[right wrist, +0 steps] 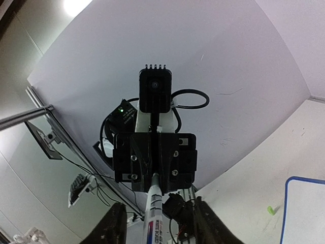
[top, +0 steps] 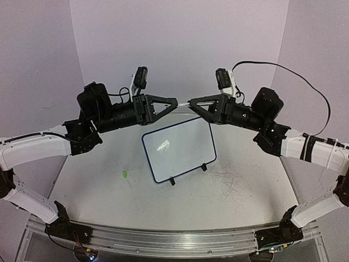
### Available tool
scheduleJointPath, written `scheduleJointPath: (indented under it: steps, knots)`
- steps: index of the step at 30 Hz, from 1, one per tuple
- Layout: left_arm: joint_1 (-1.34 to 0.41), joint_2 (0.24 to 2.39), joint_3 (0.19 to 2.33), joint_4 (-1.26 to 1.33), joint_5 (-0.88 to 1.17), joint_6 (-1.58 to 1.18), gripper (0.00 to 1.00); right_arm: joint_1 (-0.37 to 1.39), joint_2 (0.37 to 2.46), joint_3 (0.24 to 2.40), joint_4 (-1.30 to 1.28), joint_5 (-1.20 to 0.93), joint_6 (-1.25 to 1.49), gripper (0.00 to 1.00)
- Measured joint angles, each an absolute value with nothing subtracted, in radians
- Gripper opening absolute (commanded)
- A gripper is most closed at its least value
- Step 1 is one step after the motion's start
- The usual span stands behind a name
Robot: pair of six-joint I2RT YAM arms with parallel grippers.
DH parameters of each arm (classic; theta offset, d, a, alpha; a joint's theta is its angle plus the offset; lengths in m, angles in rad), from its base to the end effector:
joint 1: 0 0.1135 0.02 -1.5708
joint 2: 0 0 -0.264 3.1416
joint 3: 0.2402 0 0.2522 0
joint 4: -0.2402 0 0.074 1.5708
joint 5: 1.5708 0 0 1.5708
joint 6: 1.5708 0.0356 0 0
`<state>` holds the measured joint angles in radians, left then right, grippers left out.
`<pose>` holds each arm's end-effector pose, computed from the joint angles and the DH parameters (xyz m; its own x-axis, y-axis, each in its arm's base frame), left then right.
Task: Write a sentence on the whiteboard
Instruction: Pass from the left arm to the right
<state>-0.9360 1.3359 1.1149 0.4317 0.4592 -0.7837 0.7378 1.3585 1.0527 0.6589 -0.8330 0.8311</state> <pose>0.1737 -0.2624 0.3972 -0.6031 -0.2482 -0.7581 0.7809 0.0104 -0.6246 0.2101 0.2266 0.3889 -0.5412 0.1795 -0.8215 -0.8403 -0.1511 0.5206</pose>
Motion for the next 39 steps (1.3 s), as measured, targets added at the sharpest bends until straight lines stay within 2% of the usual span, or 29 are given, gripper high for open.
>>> scheduleJointPath:
  steps: [4, 15, 25, 35, 39]
  knots:
    - [-0.938, 1.319, 1.080, 0.437, 0.431, -0.785, 0.00, 0.756, 1.352, 1.012, 0.705, -0.803, 0.852, 0.58]
    - [-0.940, 1.280, 1.031, 0.482, 0.372, -0.798, 0.00, 0.782, 1.352, 0.979, 0.848, -0.751, 0.914, 0.59]
    - [-0.940, 1.279, 1.017, 0.567, 0.383, -0.833, 0.00, 0.816, 1.409, 0.986, 0.874, -0.734, 0.932, 0.39]
    - [-0.940, 1.322, 1.017, 0.613, 0.401, -0.867, 0.00, 0.832, 1.432, 1.008, 0.887, -0.671, 0.935, 0.39]
    - [-0.940, 1.324, 1.016, 0.621, 0.400, -0.873, 0.00, 0.836, 1.443, 1.013, 0.899, -0.662, 0.937, 0.31]
